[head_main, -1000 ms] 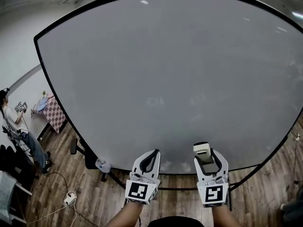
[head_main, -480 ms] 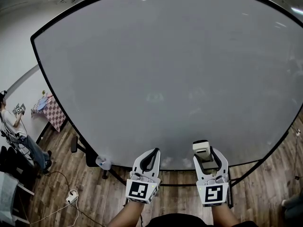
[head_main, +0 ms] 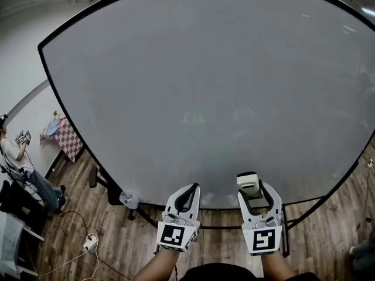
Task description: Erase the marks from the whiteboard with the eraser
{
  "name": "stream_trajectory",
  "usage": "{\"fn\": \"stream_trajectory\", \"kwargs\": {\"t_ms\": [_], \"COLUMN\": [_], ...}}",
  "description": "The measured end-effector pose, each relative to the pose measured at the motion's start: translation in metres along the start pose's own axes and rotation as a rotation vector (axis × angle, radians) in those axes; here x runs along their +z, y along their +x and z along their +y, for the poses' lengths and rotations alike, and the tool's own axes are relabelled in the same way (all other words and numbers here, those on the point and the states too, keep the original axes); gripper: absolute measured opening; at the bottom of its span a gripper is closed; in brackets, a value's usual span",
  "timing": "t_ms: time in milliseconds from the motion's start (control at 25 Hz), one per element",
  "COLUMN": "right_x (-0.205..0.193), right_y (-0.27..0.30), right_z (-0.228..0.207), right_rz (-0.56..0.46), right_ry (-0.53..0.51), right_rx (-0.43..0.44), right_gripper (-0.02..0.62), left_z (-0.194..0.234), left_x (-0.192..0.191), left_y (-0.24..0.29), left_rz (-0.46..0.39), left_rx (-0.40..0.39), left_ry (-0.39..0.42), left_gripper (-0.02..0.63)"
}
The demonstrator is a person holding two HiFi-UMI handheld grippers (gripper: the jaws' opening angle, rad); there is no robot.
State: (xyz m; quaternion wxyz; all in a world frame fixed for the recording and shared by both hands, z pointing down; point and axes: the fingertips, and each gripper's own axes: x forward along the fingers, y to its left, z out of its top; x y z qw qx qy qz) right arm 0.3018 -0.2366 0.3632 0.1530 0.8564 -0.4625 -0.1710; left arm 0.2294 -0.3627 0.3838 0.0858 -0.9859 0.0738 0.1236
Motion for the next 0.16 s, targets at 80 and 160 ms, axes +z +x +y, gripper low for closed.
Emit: {"fn": "stream_trajectory", "kwargs": {"t_ms": [80, 160], "right_x": [-0.0001, -0.0008], "right_y": [0.0028, 0.0055], "right_z": [0.0016, 0.003], "right_rz": [0.0, 0.001], "right_ry": [0.001, 0.007], "right_rx": [0.002, 0.0], "right_gripper": [0.255, 0.255], "left_z": [0.0018, 0.0042], "left_x": [-0.001, -0.0022], "left_y": [0.001, 0.0019], "left_rz": [0.001, 0.002], "left_rx": [0.001, 0.002], "left_ry": [0.0, 0.0], "left_gripper": [0.02, 0.02]}}
